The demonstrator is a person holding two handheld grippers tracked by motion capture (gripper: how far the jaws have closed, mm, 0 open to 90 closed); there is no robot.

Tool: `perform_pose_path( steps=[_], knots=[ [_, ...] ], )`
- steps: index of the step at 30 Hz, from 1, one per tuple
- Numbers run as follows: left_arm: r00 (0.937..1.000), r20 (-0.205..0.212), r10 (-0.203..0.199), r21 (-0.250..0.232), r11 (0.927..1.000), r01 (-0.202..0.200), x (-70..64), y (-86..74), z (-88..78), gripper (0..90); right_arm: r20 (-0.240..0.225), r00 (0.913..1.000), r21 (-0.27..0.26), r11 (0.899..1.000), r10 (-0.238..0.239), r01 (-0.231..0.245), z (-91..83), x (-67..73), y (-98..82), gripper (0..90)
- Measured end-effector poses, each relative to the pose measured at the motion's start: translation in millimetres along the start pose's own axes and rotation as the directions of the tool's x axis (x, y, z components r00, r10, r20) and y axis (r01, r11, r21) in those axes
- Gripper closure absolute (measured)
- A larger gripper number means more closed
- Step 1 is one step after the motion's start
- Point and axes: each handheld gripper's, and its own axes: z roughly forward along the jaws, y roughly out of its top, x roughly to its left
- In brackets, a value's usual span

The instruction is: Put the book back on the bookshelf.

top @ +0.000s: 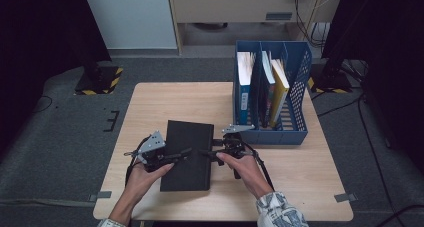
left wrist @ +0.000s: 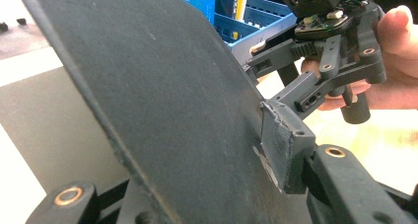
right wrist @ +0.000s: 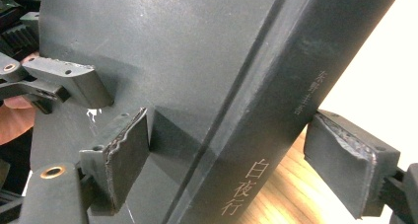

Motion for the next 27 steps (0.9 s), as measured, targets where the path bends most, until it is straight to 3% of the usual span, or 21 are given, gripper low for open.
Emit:
perform_pose_path(
  steps=[8,14,20,27],
  knots=[
    [0.999,-0.004,0.044,-0.009,0.999,-0.044,2.1,8.0,5.1,60.5,0.031,0.9994,-0.004,1.0,-0.013,0.013,-3.3,-0.9,6.0,18.0],
    [0.9966,0.003,0.082,-0.035,0.996,-0.082,2.0,15.5,9.8,67.4,0.067,0.9972,-0.025,0.999,-0.033,0.034,-9.5,-2.2,18.7,19.9],
    [0.9949,0.002,0.101,-0.053,0.9935,-0.101,1.4,16.8,11.0,68.8,0.08,0.9962,-0.036,0.999,-0.035,0.038,-13.9,-2.6,21.9,21.5],
    [0.9938,0.013,0.11,-0.071,0.9915,-0.109,-4.7,10.8,3.2,71.1,0.102,0.9904,-0.029,0.995,-0.093,0.097,-17.5,6.6,21.3,23.2]
  ],
)
